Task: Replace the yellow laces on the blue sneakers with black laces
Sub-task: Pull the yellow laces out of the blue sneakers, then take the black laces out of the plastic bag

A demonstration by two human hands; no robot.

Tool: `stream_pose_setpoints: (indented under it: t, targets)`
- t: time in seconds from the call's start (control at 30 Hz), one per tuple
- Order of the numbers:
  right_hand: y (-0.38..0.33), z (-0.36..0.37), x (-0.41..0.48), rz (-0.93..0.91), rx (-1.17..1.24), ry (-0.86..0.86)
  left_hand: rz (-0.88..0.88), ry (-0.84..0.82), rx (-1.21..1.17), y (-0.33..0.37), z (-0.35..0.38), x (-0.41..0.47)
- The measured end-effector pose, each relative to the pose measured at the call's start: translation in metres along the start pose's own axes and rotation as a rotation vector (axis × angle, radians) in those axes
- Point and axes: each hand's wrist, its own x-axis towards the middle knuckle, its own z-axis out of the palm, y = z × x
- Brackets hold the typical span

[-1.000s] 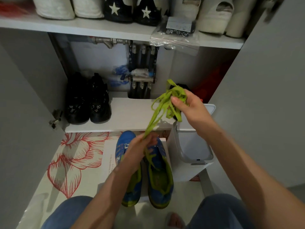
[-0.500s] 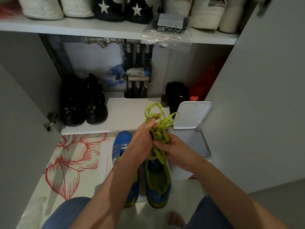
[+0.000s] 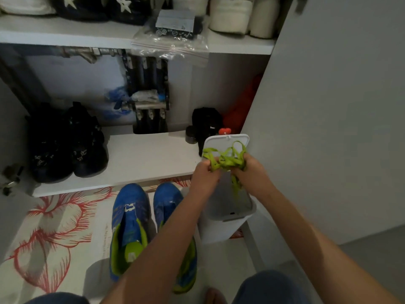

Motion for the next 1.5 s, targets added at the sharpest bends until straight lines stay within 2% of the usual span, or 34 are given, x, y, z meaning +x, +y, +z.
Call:
stream_pose_setpoints:
  t: [0.13,0.27,0.43,0.57,0.67,0.93,1.17,1.27,1.37,1.43,1.5]
  targets:
    - [0.016,0.011,0.018,-0.006,-0.077,0.012,-0.127,-0.026,0.144,-0.019,0.027,0.033]
    - [0.043,0.03,0.034,0.083,-0.132,-0.052,-0.195,-0.098,0.282,-0.039,0.047,0.053]
    - [0.072,0.047,0.048,0.205,-0.219,-0.269,-0.272,-0.208,0.605,-0.059,0.055,0.069]
    - [0.083,0.05,0.048,0.233,-0.261,-0.449,-0.282,-0.211,0.701,-0.066,0.05,0.069]
    - [0.079,0.043,0.04,0.227,-0.161,-0.389,-0.23,-0.171,0.686,-0.064,0.047,0.066]
    - [0.058,0.027,0.026,0.166,-0.22,-0.268,-0.098,-0.168,0.487,-0.036,0.027,0.055]
    - [0.01,0.017,0.008,0.071,-0.142,-0.319,-0.112,-0.143,0.388,-0.01,-0.006,0.03]
    - [-0.013,0.017,0.006,0.107,-0.179,-0.346,-0.135,-0.133,0.367,0.002,-0.027,0.019]
    - [-0.047,0.015,0.009,0.222,-0.203,-0.367,-0.188,-0.086,0.24,0.02,-0.053,0.009]
    - [-0.069,0.01,0.008,0.239,-0.146,-0.341,-0.17,-0.072,0.169,0.036,-0.072,0.003]
    - [-0.091,0.001,0.005,0.169,-0.028,-0.328,-0.128,-0.04,0.129,0.057,-0.09,-0.003]
